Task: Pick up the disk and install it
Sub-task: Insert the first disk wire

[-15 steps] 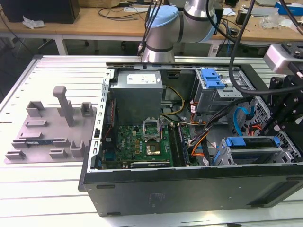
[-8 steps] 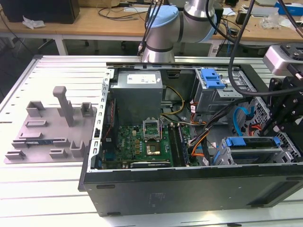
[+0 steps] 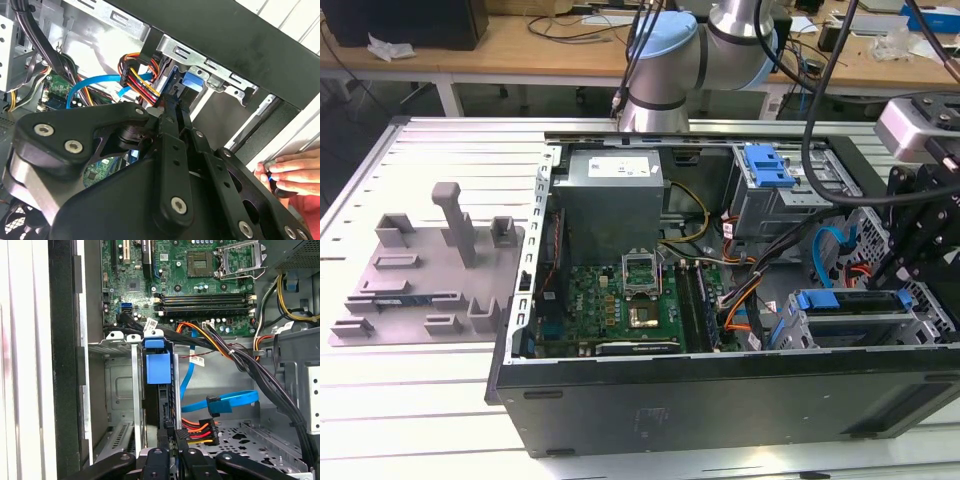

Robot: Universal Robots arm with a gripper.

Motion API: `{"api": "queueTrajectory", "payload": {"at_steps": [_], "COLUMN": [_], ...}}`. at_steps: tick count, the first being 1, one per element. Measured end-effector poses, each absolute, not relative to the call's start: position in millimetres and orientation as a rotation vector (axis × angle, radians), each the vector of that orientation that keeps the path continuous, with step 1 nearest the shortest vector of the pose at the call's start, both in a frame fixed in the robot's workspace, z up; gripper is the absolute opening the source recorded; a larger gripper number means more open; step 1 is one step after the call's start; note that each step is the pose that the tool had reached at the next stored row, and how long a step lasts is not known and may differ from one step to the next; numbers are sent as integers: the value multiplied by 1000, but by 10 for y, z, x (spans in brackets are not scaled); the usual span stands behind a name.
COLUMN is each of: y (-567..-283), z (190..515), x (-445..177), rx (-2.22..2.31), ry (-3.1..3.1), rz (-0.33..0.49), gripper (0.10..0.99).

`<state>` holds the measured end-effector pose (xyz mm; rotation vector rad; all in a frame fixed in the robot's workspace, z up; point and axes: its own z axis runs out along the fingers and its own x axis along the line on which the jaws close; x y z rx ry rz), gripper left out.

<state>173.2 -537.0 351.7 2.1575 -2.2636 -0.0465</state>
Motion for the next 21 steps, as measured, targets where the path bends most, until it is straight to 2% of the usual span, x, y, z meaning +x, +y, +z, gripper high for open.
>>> {"api": "queueTrajectory", "payload": {"at_steps": [21], "y": [-5375], "z": [3454], "x": [1735], "rx": [2158], "ry": [-2264], "rz": [-47], "gripper": [169]}}
